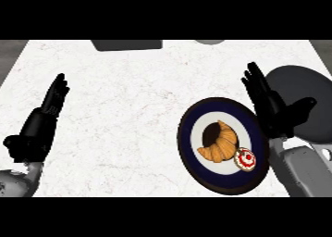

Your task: Pick the croissant from the plate and place it in the pan

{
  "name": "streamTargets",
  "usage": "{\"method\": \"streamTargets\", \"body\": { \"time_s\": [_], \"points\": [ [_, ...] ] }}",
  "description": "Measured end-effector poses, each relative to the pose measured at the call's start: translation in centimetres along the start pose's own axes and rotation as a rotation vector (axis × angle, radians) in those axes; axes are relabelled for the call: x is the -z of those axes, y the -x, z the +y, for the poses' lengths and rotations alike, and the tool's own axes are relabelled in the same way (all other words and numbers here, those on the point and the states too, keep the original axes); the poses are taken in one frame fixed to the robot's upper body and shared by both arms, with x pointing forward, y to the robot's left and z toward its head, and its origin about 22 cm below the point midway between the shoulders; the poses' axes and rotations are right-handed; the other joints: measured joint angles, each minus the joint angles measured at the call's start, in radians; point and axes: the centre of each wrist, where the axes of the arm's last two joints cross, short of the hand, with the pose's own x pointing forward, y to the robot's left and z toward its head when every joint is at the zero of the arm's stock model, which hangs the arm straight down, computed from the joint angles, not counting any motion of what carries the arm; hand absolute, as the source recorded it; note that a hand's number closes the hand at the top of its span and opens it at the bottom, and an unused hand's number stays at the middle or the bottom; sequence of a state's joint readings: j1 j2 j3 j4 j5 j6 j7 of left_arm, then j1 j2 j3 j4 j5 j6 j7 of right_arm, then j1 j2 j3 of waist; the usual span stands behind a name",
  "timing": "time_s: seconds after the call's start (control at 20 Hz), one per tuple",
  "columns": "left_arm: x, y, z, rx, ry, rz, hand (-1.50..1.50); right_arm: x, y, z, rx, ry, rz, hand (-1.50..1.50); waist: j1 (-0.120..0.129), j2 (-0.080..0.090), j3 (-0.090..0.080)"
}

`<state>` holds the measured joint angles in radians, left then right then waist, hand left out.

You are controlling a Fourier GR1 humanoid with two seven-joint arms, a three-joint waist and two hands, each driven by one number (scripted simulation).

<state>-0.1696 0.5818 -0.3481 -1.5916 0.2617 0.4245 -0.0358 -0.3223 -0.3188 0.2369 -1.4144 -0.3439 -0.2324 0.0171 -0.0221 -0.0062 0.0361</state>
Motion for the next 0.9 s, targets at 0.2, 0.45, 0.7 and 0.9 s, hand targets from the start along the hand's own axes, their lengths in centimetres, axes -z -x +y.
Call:
{"method": "streamTargets", "body": {
  "time_s": [0.2, 0.45, 0.7, 0.9],
  "points": [
    [-0.3, -0.1, -1.4, -0.055, 0.018, -0.020, 0.00, -0.6, -1.6, -0.7, 0.001, 0.027, -0.093, 1.50, 0.006, 0.002, -0.023],
    [-2.1, 1.0, -3.8, -0.185, 0.052, 0.001, 0.00, -3.2, -0.8, -4.5, -0.176, 0.234, -0.107, -1.50, -0.025, -0.003, -0.037],
    [-3.4, 2.0, -5.6, -0.251, 0.082, 0.013, 0.00, -10.3, 0.8, -5.0, -0.274, 0.319, -0.094, -1.50, -0.026, -0.003, -0.038],
    [-3.4, 2.3, -6.5, -0.275, 0.104, 0.012, 0.00, -13.7, -0.2, -4.8, -0.417, 0.317, -0.078, -1.50, -0.011, 0.000, -0.038]
  ]
}}
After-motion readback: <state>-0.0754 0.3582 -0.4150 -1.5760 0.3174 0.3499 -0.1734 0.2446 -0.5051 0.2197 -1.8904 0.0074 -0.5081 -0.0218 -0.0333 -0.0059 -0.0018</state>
